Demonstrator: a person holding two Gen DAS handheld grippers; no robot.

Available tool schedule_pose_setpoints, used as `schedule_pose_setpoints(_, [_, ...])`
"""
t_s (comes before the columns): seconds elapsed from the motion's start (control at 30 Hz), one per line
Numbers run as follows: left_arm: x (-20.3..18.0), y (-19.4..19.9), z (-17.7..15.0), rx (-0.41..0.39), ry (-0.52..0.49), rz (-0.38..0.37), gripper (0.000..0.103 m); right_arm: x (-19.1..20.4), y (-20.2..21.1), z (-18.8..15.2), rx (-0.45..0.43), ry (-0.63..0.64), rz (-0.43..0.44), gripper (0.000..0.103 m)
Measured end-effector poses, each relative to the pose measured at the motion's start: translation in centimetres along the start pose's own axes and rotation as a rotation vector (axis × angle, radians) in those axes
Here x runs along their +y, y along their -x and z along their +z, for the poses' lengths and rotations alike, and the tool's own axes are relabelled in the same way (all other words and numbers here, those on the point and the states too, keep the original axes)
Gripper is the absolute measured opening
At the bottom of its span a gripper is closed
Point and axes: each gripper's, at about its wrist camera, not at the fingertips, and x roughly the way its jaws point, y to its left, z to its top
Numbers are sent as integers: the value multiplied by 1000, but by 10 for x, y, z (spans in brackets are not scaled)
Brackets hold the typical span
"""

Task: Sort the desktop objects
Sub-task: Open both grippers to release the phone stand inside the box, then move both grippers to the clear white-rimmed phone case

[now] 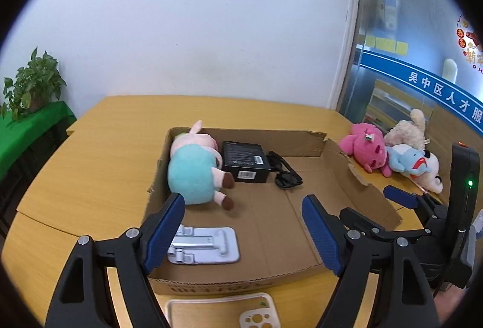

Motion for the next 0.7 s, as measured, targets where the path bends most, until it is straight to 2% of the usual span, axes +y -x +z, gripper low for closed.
schedule_pose_setpoints(0.23, [0, 8, -18, 9, 21, 33, 80, -5, 11, -12, 13, -14, 42, 103])
schedule_pose_setpoints(0.33, [10, 12, -28, 34, 24, 46, 80, 2, 14, -18, 28, 7, 101, 103])
schedule_pose_setpoints(0.47, [32, 13, -43, 131, 56, 5, 80, 25, 14, -32, 85, 64, 277, 103])
schedule_pose_setpoints(0.6, [50, 10, -66, 225, 37, 10, 80, 50, 7, -57, 166, 118, 415, 102])
schedule_pose_setpoints(0.7, [59, -2, -87, 307, 35, 35, 79, 60, -13, -80, 267, 106, 436, 100])
